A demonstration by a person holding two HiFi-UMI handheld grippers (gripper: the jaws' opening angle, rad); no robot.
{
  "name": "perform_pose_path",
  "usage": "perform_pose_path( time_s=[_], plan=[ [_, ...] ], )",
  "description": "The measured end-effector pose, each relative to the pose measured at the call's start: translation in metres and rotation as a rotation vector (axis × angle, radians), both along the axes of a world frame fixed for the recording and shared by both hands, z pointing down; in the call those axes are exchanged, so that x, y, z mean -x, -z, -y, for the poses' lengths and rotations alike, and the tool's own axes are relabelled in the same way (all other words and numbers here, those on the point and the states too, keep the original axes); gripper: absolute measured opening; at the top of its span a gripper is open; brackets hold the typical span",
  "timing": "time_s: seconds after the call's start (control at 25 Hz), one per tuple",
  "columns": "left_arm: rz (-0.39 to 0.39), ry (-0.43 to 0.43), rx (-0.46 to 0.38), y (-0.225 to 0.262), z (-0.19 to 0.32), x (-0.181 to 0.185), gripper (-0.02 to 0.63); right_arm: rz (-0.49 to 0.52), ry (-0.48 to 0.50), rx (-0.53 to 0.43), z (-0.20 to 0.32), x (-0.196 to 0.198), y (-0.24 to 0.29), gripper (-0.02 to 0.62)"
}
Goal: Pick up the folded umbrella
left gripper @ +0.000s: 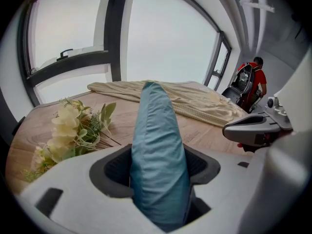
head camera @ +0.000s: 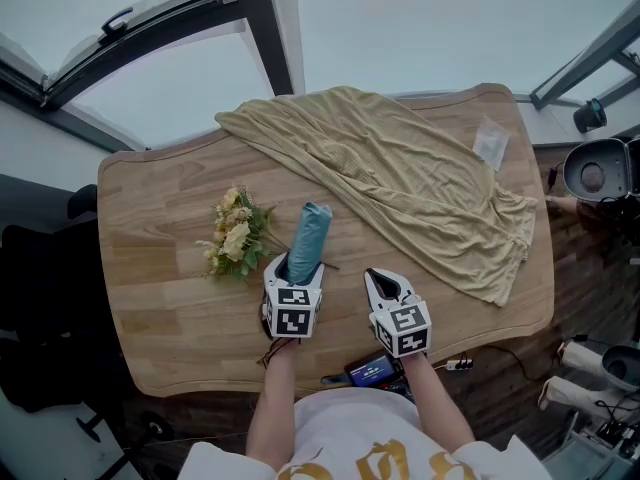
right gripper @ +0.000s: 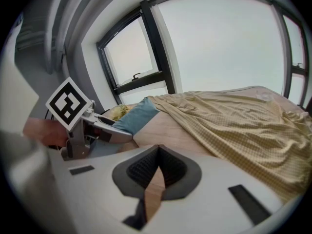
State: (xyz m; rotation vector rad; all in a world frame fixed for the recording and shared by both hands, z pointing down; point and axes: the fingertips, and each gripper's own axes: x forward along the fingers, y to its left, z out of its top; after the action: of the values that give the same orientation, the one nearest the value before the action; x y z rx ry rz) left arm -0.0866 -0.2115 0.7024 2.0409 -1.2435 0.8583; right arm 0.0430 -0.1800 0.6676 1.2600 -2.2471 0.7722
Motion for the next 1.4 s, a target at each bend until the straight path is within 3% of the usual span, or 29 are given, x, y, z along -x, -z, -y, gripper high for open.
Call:
perform_pose_path(
  time_s=[1.4],
  plan=[
    [-0.108, -0.001, -0.204, 0.093, -0.031, 0.005, 0.308, -0.024, 0.022, -0.163, -0.027, -0.006, 0.070, 0.011]
  ],
)
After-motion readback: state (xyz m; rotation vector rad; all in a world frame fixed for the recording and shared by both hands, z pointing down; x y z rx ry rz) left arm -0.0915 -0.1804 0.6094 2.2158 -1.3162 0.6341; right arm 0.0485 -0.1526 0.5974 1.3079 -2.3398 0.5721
